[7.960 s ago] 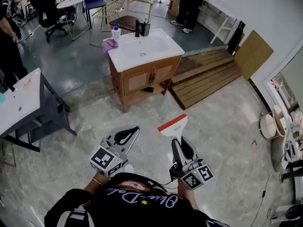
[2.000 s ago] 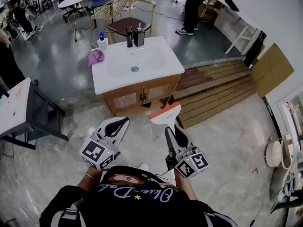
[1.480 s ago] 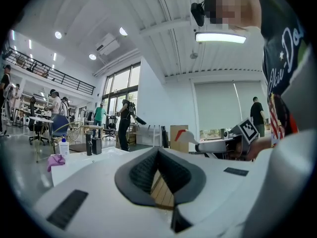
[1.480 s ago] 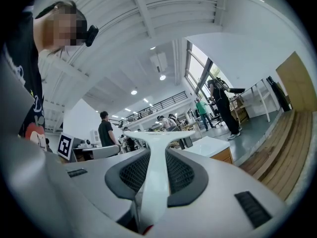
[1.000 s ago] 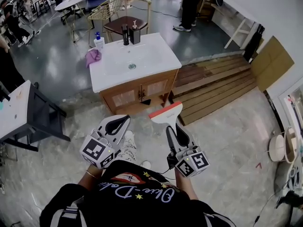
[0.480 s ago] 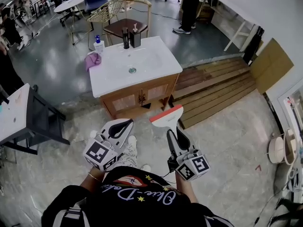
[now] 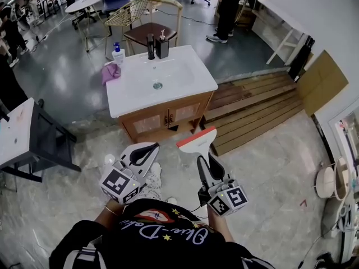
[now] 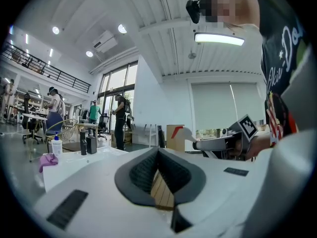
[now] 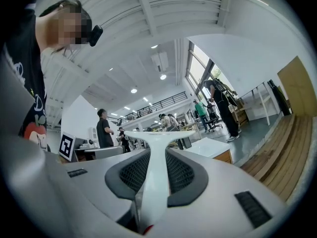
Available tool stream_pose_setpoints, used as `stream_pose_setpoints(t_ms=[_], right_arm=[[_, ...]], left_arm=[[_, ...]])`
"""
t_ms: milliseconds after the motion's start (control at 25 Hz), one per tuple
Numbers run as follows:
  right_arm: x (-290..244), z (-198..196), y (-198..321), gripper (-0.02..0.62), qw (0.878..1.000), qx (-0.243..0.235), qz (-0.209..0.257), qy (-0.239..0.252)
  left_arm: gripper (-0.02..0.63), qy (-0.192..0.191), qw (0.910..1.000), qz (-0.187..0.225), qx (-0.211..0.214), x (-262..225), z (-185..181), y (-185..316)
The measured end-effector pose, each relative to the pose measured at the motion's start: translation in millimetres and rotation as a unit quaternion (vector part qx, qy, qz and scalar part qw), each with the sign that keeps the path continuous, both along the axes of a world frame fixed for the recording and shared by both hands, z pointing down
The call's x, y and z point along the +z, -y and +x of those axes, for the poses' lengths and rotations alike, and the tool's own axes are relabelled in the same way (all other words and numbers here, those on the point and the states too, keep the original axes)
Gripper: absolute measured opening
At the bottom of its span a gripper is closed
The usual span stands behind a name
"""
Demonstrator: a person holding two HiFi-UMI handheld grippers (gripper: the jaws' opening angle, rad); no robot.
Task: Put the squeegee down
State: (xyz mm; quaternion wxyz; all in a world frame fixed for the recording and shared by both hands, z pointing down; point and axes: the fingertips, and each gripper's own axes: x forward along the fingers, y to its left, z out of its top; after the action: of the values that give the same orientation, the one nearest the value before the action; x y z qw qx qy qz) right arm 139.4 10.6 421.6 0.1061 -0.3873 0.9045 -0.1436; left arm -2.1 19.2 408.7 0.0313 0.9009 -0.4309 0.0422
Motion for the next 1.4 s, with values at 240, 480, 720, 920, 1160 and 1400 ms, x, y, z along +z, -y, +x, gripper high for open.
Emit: stream_pose_setpoints(t_ms=[240, 480, 720, 920, 1160, 1400], right_arm=[[-2.3, -5.8, 7.0, 0.108, 1.0, -0.007, 0.001, -0.002], [-2.7, -7.1, 14.2, 0.109, 1.0, -0.011, 0.0, -0.004], [-1.7, -8.0, 20.9, 0.107, 1.0, -0.014, 0.0, -0.006], [-0.8, -7.1, 28.2, 0.107, 1.0, -0.013, -0.002, -0.006], [1.3, -4.9, 39.3, 0.108, 1.0, -0.012, -0.005, -0.003], [1.5, -1.0, 50.4, 0.109, 1.0, -0.01, -0.007, -0.002]], left_arm=[[-0.003, -0.001, 1.0, 0.001, -0.006, -1.5, -5.4, 4.3], [-0.002, -0.001, 0.9999, 0.0, -0.012, -1.8, -7.6, 10.2], [-0.003, -0.002, 0.9999, -0.002, -0.013, 0.7, -7.4, 16.0], [-0.002, -0.004, 0.9999, 0.001, -0.014, 0.2, -6.9, 23.7], [-0.002, 0.001, 0.9999, -0.004, -0.013, 2.8, -4.7, 34.8], [-0.002, 0.003, 0.9999, -0.004, -0.01, 0.7, -0.8, 46.5]])
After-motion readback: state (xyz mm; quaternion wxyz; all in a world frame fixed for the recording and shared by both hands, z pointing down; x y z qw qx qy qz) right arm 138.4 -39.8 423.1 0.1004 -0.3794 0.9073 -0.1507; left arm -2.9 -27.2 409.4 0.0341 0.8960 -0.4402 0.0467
